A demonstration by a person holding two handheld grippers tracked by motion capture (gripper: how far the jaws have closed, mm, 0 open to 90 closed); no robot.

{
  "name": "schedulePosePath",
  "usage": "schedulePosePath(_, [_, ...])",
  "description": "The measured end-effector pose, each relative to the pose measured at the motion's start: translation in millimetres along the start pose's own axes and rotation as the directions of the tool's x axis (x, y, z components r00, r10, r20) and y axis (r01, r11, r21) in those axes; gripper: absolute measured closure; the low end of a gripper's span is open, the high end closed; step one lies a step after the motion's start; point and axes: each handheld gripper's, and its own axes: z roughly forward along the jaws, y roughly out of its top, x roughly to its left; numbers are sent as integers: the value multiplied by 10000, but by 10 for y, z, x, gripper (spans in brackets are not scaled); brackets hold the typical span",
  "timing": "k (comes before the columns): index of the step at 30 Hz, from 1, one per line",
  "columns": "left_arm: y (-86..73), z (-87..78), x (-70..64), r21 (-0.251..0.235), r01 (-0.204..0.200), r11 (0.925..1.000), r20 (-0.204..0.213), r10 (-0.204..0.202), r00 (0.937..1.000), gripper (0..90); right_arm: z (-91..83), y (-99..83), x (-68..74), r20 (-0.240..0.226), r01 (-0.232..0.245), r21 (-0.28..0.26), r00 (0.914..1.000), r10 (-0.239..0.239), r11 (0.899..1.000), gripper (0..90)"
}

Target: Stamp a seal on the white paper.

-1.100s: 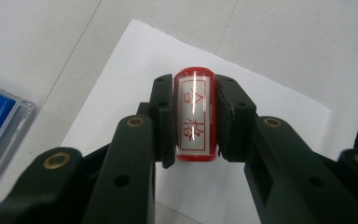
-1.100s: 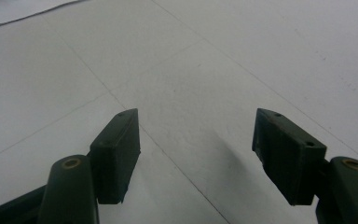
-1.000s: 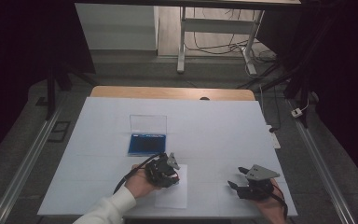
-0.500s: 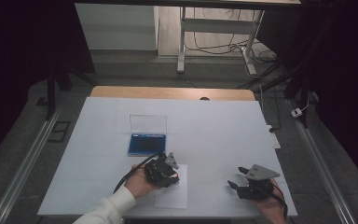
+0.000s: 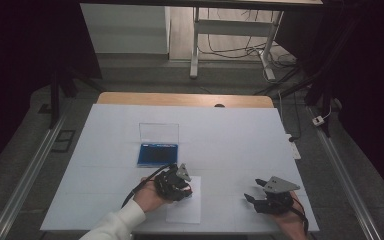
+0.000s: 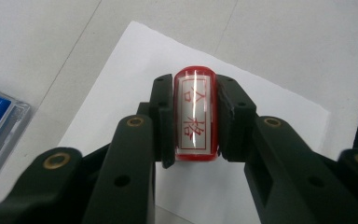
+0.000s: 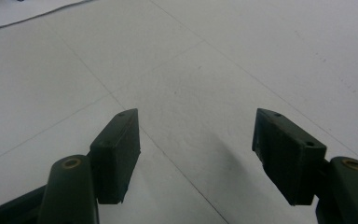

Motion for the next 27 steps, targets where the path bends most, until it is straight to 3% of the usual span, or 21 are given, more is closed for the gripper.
schedulePosePath(14, [5,-74,20,-339,226,9992,58,-224,9997,699,-29,-1,-8,45,4,-135,10000,-4,9999,317])
schedulePosePath(27, [3,-389,106,-1220,548,9910,76,-542,9985,697,-25,-6,-9,49,-55,-117,10000,56,9999,317])
